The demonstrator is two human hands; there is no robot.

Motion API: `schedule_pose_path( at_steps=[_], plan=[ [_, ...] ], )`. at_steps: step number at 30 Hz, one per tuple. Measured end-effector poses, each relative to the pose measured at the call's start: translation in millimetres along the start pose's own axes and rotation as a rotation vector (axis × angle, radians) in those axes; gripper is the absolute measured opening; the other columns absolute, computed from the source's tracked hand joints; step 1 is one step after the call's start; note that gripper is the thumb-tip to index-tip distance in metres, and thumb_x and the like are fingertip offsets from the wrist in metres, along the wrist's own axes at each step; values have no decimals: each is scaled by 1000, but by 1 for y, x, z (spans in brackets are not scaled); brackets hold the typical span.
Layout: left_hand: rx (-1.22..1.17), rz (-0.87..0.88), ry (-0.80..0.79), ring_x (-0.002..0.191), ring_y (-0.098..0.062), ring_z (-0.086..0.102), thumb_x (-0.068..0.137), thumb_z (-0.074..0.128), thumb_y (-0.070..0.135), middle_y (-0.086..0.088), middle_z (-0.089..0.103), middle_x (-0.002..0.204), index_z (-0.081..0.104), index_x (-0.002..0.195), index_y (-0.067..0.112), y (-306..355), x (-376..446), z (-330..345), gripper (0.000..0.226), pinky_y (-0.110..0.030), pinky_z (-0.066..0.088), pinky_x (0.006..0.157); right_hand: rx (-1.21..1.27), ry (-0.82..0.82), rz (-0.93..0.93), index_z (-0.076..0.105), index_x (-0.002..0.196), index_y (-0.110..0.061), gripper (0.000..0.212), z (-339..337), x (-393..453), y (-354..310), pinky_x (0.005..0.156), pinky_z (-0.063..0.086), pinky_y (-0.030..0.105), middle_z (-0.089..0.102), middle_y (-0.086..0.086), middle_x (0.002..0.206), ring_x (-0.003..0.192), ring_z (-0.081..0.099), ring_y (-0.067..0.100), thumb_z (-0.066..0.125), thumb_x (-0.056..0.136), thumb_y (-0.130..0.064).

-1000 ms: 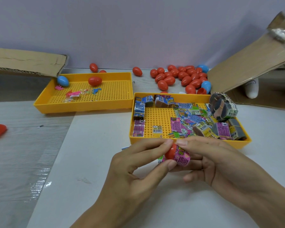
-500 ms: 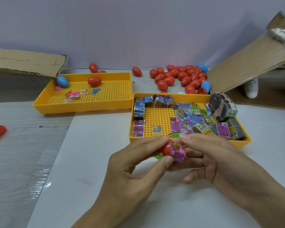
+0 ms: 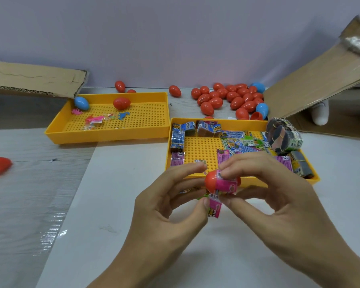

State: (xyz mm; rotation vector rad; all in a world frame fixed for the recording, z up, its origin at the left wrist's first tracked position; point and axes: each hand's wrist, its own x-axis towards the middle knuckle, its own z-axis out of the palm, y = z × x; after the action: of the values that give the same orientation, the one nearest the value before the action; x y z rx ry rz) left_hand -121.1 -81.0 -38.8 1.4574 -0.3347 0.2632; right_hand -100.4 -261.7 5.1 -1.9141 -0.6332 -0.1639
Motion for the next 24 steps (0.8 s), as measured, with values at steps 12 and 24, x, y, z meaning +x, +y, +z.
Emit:
schedule_pose_path(
  at_steps=[12, 24],
  plan=[
    [61, 106, -62, 100, -30, 71, 78, 77, 7, -7, 66, 118, 63, 127, 18, 0, 0, 1, 52, -35, 60, 82, 323, 22, 261, 79, 83, -33, 17, 3, 0, -6, 44, 55, 24, 74, 1, 66, 56, 71, 14, 76, 71, -45],
    [52, 132, 14, 101, -25, 71, 80, 75, 9, 2, 69, 113, 67, 124, 21, 4, 1, 0, 47, -29, 59, 83, 264, -84, 130, 70, 111, -45, 45, -5, 0, 4, 60, 60, 28, 71, -9, 111, 99, 71, 15, 84, 68, -47]
  ],
)
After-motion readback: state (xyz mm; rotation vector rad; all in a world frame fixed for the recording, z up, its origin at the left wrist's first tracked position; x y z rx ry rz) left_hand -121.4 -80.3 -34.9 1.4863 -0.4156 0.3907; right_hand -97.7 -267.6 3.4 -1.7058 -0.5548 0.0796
